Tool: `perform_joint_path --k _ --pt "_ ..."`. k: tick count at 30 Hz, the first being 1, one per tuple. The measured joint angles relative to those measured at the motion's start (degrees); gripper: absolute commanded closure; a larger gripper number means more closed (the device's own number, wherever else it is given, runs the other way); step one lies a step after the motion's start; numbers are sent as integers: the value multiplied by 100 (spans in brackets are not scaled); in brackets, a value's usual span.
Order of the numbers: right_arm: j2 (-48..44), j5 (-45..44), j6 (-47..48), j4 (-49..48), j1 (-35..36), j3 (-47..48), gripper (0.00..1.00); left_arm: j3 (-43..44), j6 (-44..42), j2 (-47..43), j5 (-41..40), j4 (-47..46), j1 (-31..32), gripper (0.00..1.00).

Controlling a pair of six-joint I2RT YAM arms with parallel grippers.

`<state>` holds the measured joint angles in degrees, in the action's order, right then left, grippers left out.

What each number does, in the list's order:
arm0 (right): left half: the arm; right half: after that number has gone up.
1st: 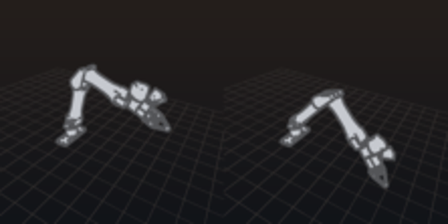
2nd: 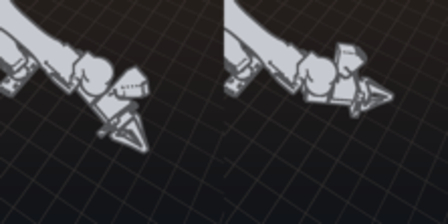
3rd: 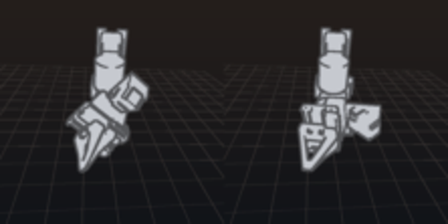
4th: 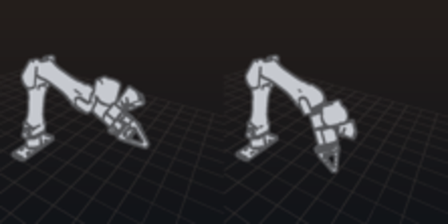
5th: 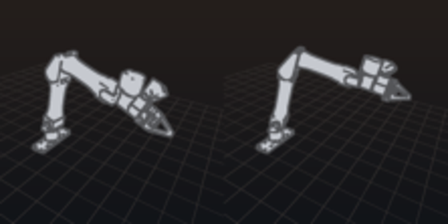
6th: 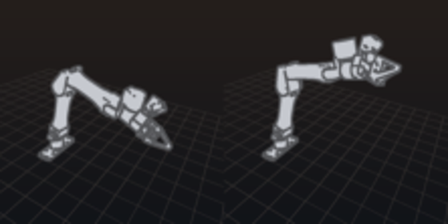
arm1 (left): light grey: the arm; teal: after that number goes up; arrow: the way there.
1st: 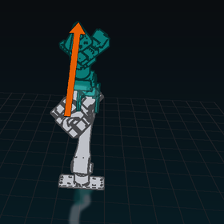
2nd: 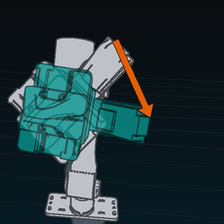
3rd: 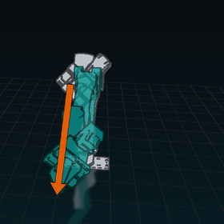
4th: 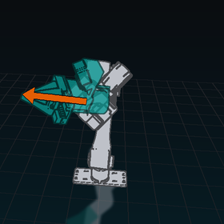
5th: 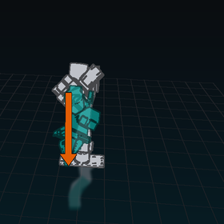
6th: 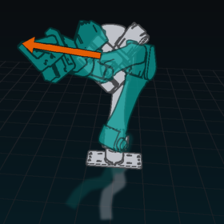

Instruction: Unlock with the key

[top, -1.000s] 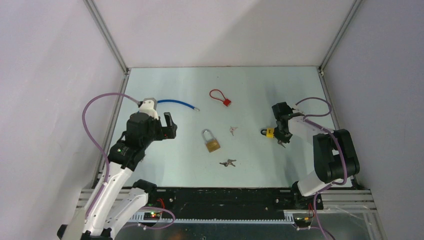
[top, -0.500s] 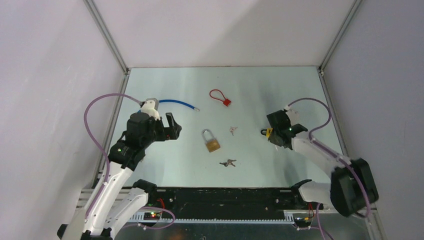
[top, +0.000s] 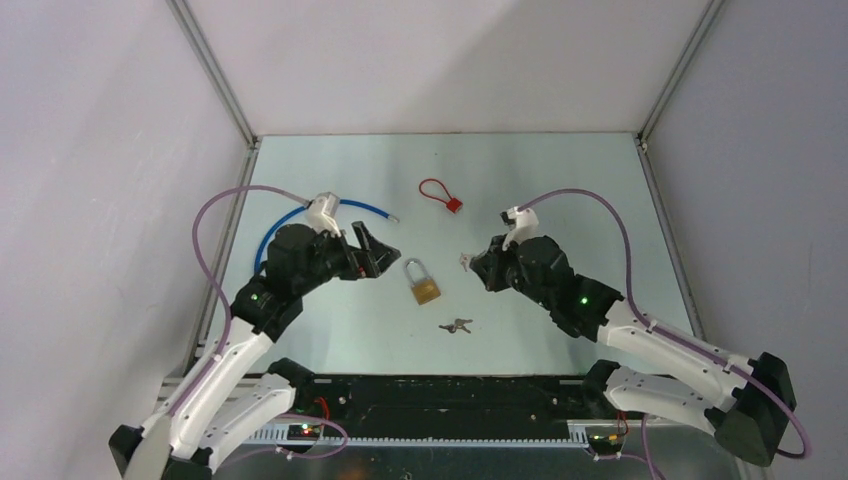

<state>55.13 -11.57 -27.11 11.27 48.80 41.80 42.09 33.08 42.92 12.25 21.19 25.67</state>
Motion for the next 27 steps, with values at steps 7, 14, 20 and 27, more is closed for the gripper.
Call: perform_joint_path --k 7,14,20,27 --pt "372 1241 787 -1231 101 9 100 157 306 592 157 -466 101 0" --pt "800 1912 1440 -1639 164 111 100 682 549 1377 470 -962 101 11" --pt "1021 1952 1836 -1722 428 122 100 688 846 1766 763 -1432 149 22" --pt "1222 1810 2133 -1727 614 122 100 688 894 2223 1003 -1604 358 38"
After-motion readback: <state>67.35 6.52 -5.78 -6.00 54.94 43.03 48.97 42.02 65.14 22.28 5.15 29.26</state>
